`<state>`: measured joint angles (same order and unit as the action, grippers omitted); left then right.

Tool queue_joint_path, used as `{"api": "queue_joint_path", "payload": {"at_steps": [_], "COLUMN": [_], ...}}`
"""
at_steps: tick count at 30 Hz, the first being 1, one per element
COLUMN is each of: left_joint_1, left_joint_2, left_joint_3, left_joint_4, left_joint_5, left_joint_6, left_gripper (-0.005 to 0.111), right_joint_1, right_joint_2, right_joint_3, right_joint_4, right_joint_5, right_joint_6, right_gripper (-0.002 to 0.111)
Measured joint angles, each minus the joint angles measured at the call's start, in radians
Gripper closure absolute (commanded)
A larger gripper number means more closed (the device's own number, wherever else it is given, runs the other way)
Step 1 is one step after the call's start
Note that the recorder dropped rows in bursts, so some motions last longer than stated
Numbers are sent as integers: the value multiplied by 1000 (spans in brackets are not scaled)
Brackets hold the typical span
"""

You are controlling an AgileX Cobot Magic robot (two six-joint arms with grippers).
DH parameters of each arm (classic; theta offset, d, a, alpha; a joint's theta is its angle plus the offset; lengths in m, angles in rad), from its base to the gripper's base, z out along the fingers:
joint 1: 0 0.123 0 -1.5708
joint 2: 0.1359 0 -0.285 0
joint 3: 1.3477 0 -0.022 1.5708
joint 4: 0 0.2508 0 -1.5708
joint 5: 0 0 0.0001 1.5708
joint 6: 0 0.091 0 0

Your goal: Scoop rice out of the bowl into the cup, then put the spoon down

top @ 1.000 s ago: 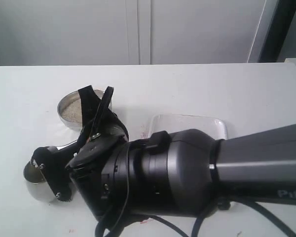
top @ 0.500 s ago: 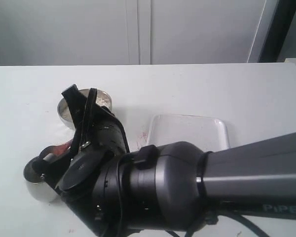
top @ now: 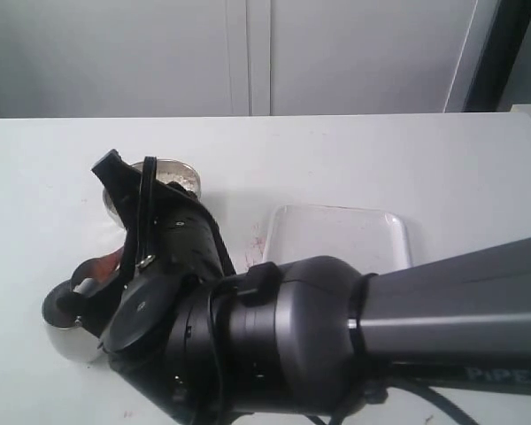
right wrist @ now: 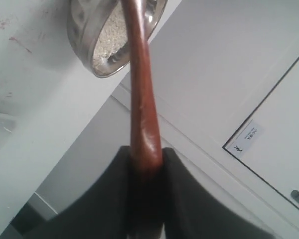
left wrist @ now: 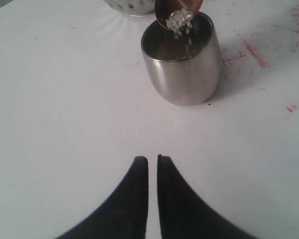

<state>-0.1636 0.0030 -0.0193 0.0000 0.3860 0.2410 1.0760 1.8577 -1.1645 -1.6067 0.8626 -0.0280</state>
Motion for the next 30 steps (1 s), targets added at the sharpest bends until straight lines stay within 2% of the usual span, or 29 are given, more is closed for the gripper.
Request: {"api": "queue_joint_path", "payload": {"at_steps": [14,22,26,30], "left_joint_1": [0,0,0,0], "left_joint_2": [0,0,0,0], "left_joint_3": [0,0,0,0], "left_joint_4": [0,0,0,0], "left_joint_5": [0,0,0,0], "left_joint_6": [0,0,0,0], "left_gripper": [92,92,92,92], "right_joint_1": [0,0,0,0], "right_joint_2": [0,0,0,-16], "right_joint_3": [0,0,0,0], "right_joint_4": [-117,-124,-124,-124], "right_joint_5": [-2,-14,34,81], "right_joint_6": [-44,-60,11,211], "right_gripper": [108,108,108,108]}}
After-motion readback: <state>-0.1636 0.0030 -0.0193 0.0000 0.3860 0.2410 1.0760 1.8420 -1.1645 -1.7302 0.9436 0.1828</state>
